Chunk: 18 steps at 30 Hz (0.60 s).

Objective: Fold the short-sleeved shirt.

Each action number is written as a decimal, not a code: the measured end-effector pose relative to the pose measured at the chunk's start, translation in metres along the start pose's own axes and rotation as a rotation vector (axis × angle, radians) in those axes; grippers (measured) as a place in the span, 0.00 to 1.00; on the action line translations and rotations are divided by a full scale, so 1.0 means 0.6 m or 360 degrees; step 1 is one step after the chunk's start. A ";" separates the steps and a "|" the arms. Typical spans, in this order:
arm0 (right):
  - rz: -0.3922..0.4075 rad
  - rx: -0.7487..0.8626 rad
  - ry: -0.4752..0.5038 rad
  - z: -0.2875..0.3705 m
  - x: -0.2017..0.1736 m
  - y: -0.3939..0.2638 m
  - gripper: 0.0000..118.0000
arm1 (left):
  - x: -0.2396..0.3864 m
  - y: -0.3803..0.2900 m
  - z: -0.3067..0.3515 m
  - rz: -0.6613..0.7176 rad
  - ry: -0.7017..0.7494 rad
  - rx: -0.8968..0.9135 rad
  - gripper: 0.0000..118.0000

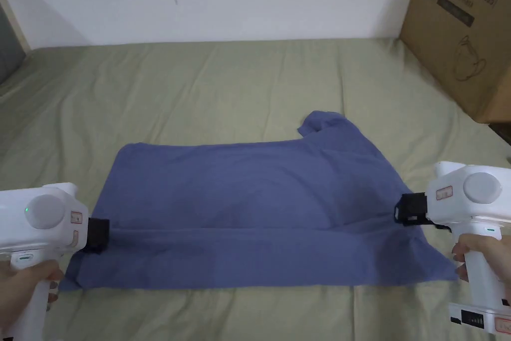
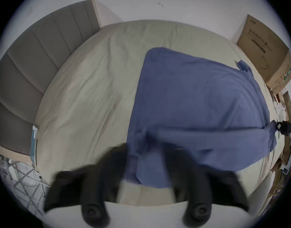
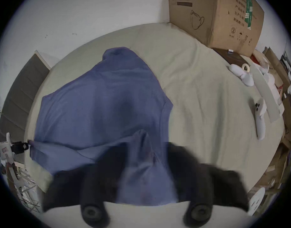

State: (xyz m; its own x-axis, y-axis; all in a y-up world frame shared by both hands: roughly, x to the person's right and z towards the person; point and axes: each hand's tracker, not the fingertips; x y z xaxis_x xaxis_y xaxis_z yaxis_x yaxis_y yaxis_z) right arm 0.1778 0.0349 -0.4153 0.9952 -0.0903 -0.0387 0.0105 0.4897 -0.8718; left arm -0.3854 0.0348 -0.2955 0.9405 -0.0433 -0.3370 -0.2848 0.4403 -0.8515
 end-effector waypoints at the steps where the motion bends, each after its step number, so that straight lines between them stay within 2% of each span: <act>1: 0.0008 0.0017 0.0002 0.009 0.001 -0.005 0.71 | -0.006 -0.006 0.001 0.0001 -0.0010 0.0009 0.88; 5: -0.0025 0.0083 0.0133 0.049 0.010 -0.028 0.70 | -0.028 -0.039 0.037 0.0037 -0.0055 0.0057 0.87; 6: -0.0018 0.0090 0.0143 0.062 0.008 -0.037 0.61 | -0.034 -0.049 0.045 0.0068 -0.0093 0.0069 0.81; 7: -0.0003 0.0109 0.0148 0.071 0.005 -0.048 0.43 | -0.040 -0.063 0.056 0.0095 -0.0150 0.0109 0.66; 8: 0.0012 0.0121 0.0129 0.075 -0.001 -0.061 0.17 | -0.043 -0.074 0.064 0.0095 -0.0193 0.0114 0.37; 9: 0.0012 0.0120 0.0111 0.076 -0.005 -0.073 0.00 | -0.044 -0.085 0.063 0.0088 -0.0173 0.0091 0.00; 12: 0.0047 0.0044 0.0245 0.073 -0.009 -0.106 0.00 | -0.040 -0.126 0.067 0.0044 -0.0146 0.0103 0.00; 16: 0.0116 0.0003 0.0125 0.066 -0.022 -0.135 0.00 | -0.055 -0.129 0.064 0.0160 -0.0213 0.0134 0.02; 17: 0.0108 -0.0001 0.0135 0.065 -0.020 -0.139 0.00 | -0.059 -0.125 0.058 0.0164 -0.0202 0.0139 0.13; 18: 0.0097 -0.0011 0.0147 0.064 -0.017 -0.140 0.00 | -0.062 -0.119 0.053 0.0174 -0.0178 0.0127 0.46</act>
State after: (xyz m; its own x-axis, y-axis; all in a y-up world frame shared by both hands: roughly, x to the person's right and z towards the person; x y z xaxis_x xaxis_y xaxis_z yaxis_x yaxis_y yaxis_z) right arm 0.1706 0.0281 -0.3228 0.9807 -0.1402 -0.1361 -0.0506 0.4908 -0.8698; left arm -0.3938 0.0332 -0.2093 0.9207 0.1069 -0.3754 -0.3753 0.5068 -0.7761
